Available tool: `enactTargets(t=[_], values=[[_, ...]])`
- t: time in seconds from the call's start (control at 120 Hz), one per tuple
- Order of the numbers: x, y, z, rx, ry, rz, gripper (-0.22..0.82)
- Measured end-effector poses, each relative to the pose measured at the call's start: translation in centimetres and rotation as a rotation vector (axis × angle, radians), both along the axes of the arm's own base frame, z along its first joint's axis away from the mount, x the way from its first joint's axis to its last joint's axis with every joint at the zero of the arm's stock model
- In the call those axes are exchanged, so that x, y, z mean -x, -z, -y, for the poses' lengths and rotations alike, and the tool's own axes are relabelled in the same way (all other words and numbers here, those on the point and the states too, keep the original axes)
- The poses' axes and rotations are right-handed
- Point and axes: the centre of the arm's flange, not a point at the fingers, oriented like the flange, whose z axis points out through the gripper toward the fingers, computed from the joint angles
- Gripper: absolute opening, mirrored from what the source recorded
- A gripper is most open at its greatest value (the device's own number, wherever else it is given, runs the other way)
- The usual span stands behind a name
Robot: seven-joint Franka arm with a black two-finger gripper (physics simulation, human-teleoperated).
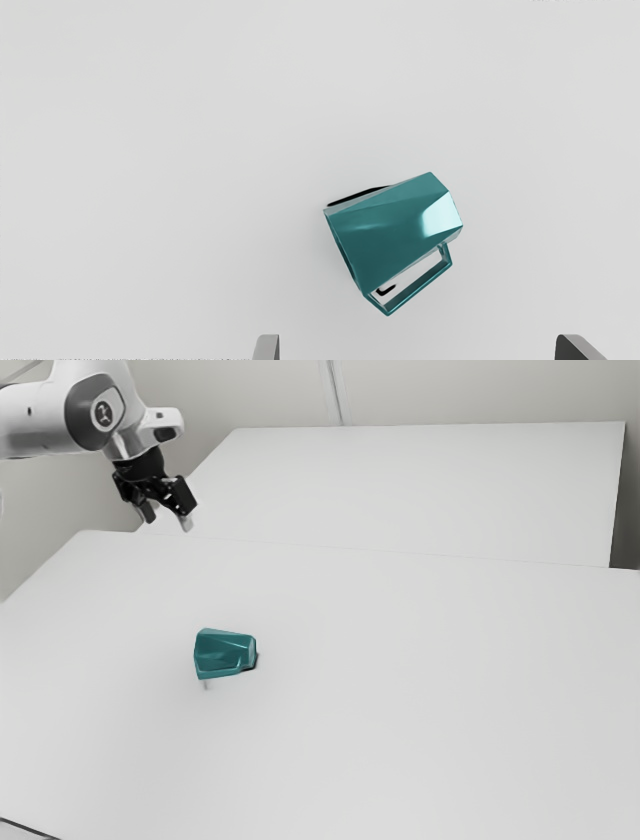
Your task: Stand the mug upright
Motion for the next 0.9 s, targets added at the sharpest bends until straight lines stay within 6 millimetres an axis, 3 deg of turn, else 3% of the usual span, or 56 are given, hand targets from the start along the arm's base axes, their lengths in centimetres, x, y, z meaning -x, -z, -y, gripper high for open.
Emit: enactTargets(t=[0.167, 0.233, 0.392, 0.608, 0.9], values=[[0.0, 0.8, -0.5, 0.023, -0.019, -0.001, 0.6], [-0.3, 2.2, -1.5, 0.073, -0.048, -0.008, 0.6], [0.4, 6.6, -6.2, 0.212, -0.159, -0.031, 0.6], [1.4, 12.2, -5.6, 0.355, -0.199, -0.086, 0.6], [4.2, 18.1, -8.5, 0.511, -0.336, -0.131, 0.6]])
